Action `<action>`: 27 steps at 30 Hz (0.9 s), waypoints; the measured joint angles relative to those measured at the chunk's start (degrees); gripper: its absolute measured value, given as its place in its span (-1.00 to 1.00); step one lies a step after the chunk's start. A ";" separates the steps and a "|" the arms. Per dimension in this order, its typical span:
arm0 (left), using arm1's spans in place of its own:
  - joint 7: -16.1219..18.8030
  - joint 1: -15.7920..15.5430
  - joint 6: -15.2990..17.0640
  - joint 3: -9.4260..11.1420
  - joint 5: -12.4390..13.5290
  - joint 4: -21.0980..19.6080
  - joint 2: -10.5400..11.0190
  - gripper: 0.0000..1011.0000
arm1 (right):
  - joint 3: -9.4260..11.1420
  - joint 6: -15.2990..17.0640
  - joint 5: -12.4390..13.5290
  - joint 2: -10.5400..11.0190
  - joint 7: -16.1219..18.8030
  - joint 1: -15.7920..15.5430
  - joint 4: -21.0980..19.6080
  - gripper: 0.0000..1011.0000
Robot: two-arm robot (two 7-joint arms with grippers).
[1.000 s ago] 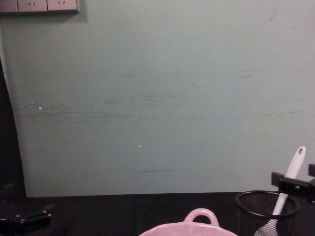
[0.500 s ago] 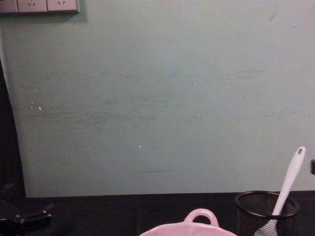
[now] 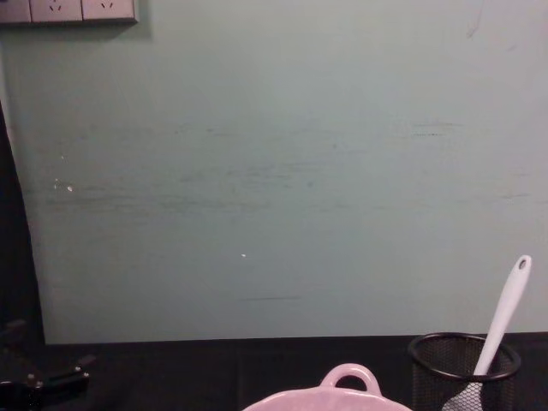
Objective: Use the one hand to pick up the spoon and stir the clear water in the bowl.
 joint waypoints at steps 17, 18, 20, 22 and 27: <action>0.00 0.00 0.00 0.00 0.00 0.00 0.00 0.99 | 0.73 -2.05 -1.35 -2.09 0.24 0.49 3.74 0.99; 0.00 0.00 0.00 0.00 0.00 0.00 0.00 0.99 | 0.72 -2.03 -1.33 -2.07 0.24 0.48 3.72 0.99; 0.00 0.00 0.00 0.00 0.00 0.00 0.00 0.99 | 0.73 -2.02 -1.29 -2.05 0.25 0.47 3.70 0.99; 0.00 0.00 0.00 0.00 0.00 0.00 0.00 0.99 | 0.72 -1.99 -1.25 -2.02 0.26 0.46 3.66 0.99; 0.00 0.00 0.00 0.00 0.00 0.00 0.00 0.99 | 0.69 -1.95 -1.20 -1.98 0.29 0.43 3.61 0.99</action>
